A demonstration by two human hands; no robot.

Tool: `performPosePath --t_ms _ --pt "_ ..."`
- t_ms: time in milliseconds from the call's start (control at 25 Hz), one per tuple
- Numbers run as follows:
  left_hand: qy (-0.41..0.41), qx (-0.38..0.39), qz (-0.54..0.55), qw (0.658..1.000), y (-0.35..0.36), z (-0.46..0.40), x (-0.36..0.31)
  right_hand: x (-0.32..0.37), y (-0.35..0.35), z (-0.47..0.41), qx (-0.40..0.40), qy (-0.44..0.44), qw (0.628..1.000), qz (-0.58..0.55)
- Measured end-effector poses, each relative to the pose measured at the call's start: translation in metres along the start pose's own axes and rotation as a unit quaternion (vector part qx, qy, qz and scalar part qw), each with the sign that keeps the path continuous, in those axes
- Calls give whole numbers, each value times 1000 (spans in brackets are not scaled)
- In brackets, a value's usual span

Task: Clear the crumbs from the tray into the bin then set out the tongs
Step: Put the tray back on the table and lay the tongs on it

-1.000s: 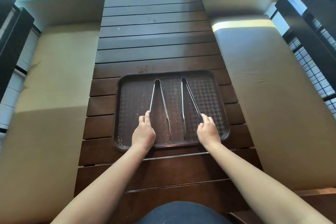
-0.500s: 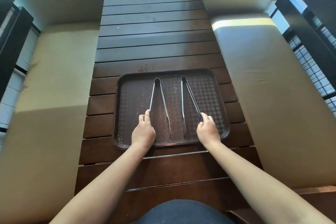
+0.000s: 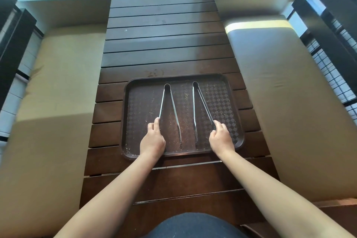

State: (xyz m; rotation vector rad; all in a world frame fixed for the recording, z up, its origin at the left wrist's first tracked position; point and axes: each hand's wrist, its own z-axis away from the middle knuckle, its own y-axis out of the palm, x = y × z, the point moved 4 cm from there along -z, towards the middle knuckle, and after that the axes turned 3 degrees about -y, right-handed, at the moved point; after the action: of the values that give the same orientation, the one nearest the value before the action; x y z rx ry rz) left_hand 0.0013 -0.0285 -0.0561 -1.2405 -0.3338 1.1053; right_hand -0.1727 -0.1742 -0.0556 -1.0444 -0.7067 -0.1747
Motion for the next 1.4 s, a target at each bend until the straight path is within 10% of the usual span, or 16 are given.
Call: performPosePath --t_ms 640,1040,1400 --pt "-11 -53 48 997 -16 3 -1 -2 -4 0 -21 -9 1000 -4" --pt "-178 -178 54 966 -40 -8 58 -28 -53 -14 -230 -45 969 71" --pt "-183 -161 133 961 -26 0 86 -70 -44 -15 -85 59 978 180"
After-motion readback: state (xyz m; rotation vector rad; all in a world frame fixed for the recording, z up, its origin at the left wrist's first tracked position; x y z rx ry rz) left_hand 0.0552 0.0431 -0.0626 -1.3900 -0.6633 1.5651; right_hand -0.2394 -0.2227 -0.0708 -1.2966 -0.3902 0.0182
